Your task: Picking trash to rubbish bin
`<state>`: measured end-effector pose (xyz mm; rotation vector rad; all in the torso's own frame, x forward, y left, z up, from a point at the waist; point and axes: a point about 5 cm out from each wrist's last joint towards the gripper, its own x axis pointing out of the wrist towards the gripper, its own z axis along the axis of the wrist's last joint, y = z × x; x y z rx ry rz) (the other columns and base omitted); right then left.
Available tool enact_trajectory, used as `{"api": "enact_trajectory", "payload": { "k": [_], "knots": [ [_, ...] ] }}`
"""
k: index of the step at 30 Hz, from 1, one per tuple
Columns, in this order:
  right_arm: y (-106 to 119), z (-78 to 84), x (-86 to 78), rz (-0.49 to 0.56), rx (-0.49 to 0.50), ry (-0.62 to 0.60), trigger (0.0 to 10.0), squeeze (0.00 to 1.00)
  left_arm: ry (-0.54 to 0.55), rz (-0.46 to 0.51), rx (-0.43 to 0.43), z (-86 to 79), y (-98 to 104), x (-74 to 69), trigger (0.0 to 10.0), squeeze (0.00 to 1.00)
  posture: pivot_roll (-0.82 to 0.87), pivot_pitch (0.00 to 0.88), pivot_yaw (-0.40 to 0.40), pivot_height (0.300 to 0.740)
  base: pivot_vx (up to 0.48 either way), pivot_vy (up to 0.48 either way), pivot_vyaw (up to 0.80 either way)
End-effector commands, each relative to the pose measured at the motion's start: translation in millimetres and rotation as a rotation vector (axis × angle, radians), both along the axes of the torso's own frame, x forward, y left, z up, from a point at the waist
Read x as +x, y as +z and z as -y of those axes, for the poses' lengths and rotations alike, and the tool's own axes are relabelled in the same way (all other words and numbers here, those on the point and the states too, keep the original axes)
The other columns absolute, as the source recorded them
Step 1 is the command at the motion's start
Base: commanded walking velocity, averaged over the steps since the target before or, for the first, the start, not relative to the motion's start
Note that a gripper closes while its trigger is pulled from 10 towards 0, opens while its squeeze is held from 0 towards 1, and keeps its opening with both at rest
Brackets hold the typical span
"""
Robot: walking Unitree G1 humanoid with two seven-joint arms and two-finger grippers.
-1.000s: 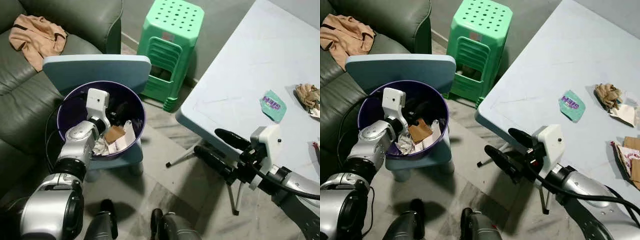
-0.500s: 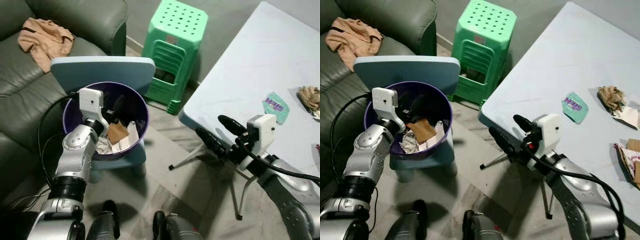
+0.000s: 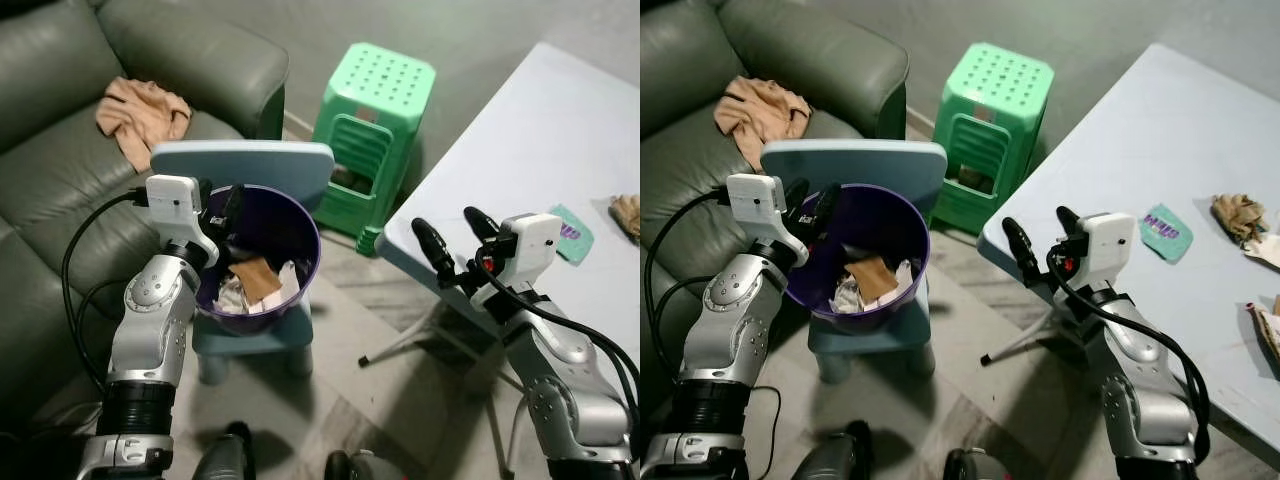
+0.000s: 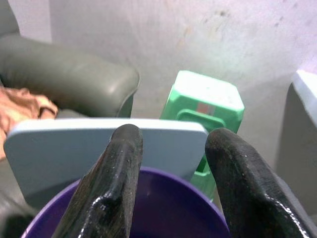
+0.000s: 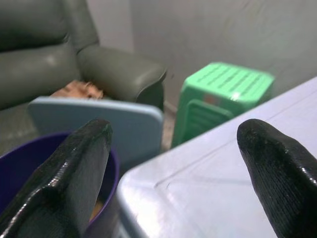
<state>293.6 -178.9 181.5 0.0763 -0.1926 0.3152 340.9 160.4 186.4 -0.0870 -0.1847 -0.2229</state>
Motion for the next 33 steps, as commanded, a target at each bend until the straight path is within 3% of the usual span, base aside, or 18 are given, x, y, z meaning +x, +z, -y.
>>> {"api": "enact_trajectory", "payload": {
  "k": [1,14,21,33],
  "knots": [
    [-4,7.9,1.4,0.008,0.006,-0.061,10.0,0.00,0.000,-0.001,-0.009,4.0,2,-3.2,10.0,0.00,0.05,0.077,-0.090,0.740,0.000,0.000,0.00],
    [-13,14.8,12.7,0.031,-0.045,-0.200,10.0,0.00,0.035,0.015,-0.016,0.9,-2,-8.1,10.0,0.00,0.06,0.019,-0.079,0.740,0.000,0.000,0.00],
    [-22,22.6,20.8,0.015,-0.044,-0.294,10.0,0.00,0.115,-0.003,-0.003,-7.5,-5,-7.1,10.0,0.00,0.08,0.000,-0.070,0.740,0.000,0.000,0.00],
    [-35,17.4,20.0,0.012,-0.027,-0.318,10.0,0.00,0.159,-0.048,-0.050,-10.8,-19,-12.1,10.0,0.00,0.06,0.000,-0.062,0.740,0.000,0.000,0.00]
  ]
}}
